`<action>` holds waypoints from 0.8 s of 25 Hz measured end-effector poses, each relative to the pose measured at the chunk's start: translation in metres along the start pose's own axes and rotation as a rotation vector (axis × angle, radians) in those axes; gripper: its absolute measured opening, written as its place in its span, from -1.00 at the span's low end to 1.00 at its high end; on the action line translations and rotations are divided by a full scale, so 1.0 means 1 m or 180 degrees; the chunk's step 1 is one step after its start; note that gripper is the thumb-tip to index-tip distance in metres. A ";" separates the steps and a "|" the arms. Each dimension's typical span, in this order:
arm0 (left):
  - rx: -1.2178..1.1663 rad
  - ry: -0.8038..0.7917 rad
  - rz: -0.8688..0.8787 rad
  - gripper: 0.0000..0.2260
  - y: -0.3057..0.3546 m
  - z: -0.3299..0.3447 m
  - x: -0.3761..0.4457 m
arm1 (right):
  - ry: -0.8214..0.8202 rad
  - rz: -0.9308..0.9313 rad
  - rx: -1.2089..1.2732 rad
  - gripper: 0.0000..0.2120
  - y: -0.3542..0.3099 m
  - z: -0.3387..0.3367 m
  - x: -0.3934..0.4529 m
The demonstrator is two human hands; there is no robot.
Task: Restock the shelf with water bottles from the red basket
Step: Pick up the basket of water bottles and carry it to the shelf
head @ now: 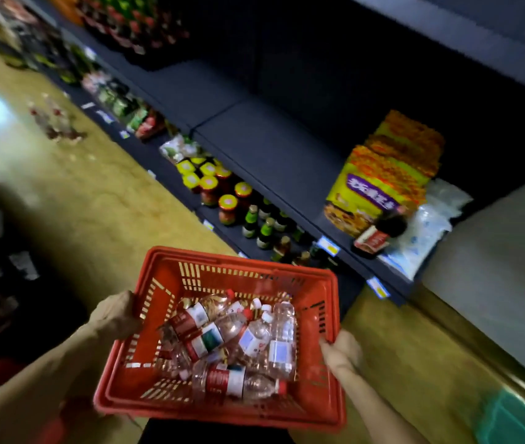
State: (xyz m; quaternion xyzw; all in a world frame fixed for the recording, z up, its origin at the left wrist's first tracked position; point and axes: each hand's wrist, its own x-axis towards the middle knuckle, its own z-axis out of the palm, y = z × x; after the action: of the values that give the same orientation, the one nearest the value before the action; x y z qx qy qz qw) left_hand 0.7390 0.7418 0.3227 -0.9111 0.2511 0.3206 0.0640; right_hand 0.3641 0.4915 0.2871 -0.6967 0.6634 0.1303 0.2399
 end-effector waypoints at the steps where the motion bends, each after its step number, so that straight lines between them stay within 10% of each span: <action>1: -0.0087 -0.0117 -0.0010 -0.53 -0.013 -0.008 0.001 | -0.0076 -0.0071 -0.0034 -0.63 -0.027 -0.003 0.000; 20: -0.1172 0.0038 -0.1365 -0.55 -0.282 -0.184 0.214 | -0.0469 -0.1188 -0.0569 -0.58 -0.565 0.044 0.099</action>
State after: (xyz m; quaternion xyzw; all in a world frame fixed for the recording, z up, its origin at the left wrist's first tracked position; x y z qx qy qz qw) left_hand 1.1238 0.8455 0.3231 -0.9416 -0.0095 0.3345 -0.0376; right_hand 0.9365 0.4309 0.2911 -0.8145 0.4894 0.1926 0.2450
